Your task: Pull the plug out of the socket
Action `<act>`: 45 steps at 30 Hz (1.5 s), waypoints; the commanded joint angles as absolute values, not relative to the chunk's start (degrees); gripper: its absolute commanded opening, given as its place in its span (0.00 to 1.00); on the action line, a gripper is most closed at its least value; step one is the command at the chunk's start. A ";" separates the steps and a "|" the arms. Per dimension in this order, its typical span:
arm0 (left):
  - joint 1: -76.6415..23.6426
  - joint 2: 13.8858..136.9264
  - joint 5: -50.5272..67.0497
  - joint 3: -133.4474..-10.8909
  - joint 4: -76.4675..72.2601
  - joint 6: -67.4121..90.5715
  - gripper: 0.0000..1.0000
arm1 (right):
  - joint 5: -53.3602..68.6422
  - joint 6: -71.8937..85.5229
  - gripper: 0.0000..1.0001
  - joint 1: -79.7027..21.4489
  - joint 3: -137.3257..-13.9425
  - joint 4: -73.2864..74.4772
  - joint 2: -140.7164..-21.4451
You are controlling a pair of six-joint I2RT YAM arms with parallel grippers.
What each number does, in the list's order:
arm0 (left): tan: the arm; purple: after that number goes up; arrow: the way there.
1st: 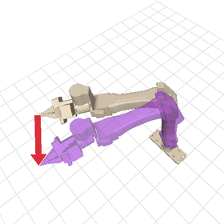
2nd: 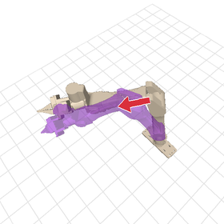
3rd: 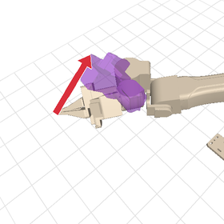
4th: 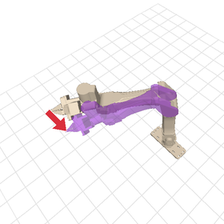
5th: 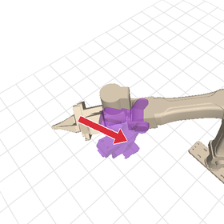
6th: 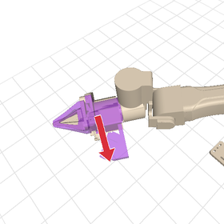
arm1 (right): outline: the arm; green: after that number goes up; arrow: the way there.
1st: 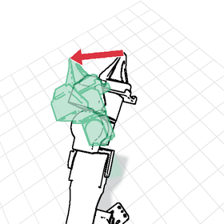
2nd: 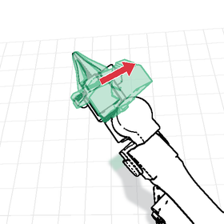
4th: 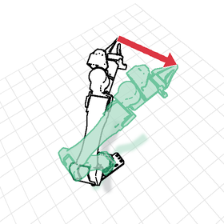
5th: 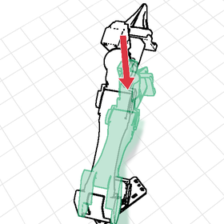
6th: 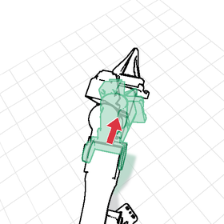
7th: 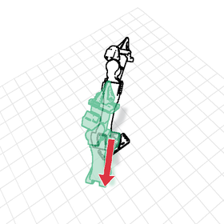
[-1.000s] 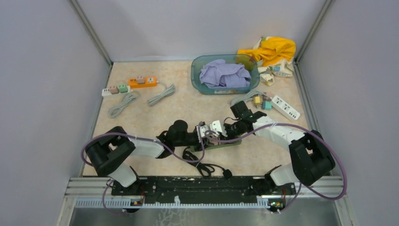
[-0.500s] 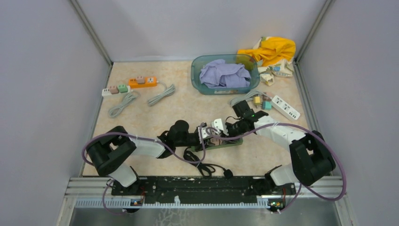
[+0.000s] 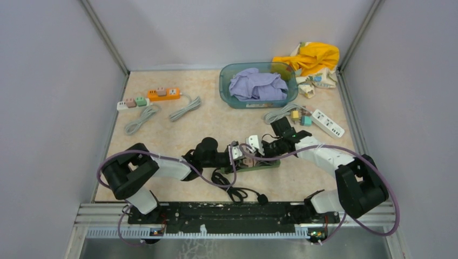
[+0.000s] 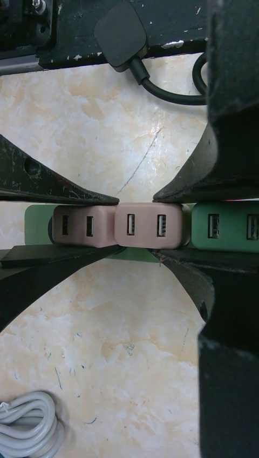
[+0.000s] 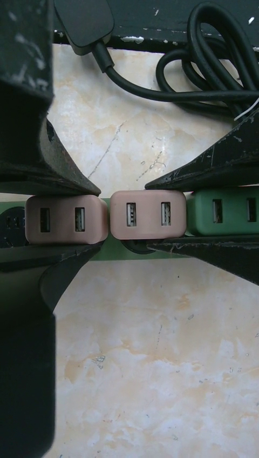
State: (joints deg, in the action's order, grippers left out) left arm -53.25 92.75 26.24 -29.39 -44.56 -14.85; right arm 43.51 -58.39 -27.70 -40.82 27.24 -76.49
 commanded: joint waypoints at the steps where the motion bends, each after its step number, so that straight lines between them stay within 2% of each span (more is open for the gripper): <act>1: -53.66 95.46 26.72 -29.09 -37.19 -15.32 0.00 | 48.47 -59.21 0.00 -25.98 -43.18 21.73 -73.21; 8: -53.08 95.69 27.58 -29.24 -36.92 -14.87 0.00 | 51.52 -71.06 0.00 -28.93 -42.03 29.44 -74.27; 12: -53.00 96.02 27.83 -29.45 -36.91 -14.97 0.00 | 54.52 -64.69 0.00 -30.23 -43.55 26.52 -74.79; 16: -52.93 96.22 28.01 -29.00 -36.91 -14.81 0.00 | 55.14 -58.48 0.00 -26.92 -44.70 23.64 -74.96; 21: -52.95 96.31 28.30 -28.25 -36.96 -14.70 0.00 | 52.31 -67.83 0.00 -23.83 -44.06 29.63 -74.24; 25: -52.90 96.50 28.53 -28.25 -37.17 -14.30 0.00 | 55.74 -71.82 0.00 -24.63 -42.94 31.74 -73.92; 33: -52.83 96.50 28.67 -28.42 -37.72 -12.79 0.00 | 56.97 -58.22 0.00 -29.71 -43.92 22.87 -73.80; 40: -52.80 96.12 28.21 -27.73 -37.53 -12.56 0.00 | 53.63 -59.54 0.00 -24.97 -44.13 23.69 -72.71; 45: -52.58 95.74 28.12 -27.62 -37.44 -12.48 0.00 | 54.56 -68.15 0.00 -24.45 -43.12 29.24 -70.66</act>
